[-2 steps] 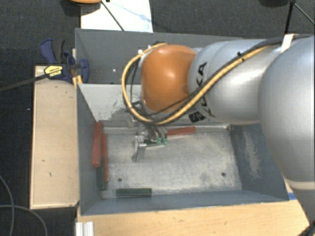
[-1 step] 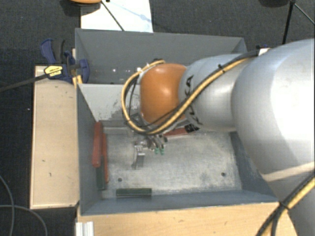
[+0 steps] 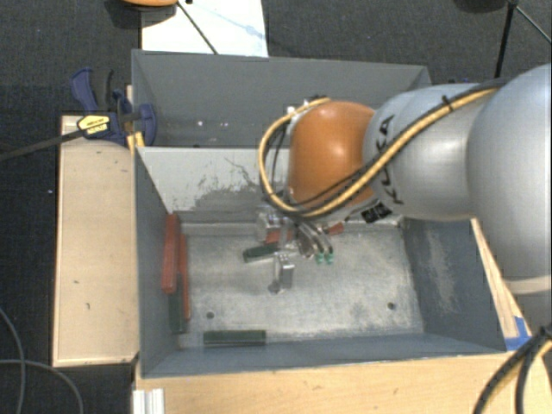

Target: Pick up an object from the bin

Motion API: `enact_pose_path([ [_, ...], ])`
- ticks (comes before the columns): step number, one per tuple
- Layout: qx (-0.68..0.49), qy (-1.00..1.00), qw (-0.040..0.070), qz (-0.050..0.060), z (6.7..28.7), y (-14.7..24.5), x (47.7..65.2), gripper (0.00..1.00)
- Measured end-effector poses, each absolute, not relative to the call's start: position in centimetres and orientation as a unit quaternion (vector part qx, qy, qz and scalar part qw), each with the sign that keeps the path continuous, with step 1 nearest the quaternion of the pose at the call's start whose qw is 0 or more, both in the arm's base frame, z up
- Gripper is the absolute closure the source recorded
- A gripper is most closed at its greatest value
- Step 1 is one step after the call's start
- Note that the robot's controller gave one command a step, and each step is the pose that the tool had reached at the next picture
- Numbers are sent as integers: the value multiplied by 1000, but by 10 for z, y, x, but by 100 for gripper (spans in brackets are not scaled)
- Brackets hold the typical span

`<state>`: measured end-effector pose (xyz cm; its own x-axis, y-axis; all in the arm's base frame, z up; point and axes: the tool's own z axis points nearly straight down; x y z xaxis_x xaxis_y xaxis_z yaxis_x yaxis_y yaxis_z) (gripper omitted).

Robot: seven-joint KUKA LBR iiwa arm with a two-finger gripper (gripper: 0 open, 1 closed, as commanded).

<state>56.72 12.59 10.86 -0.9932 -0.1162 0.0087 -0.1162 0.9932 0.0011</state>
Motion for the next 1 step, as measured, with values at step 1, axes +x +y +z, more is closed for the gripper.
enact_pose_path([
  [1, 64, -998, 0, 0, 77, 135, 577, 100],
])
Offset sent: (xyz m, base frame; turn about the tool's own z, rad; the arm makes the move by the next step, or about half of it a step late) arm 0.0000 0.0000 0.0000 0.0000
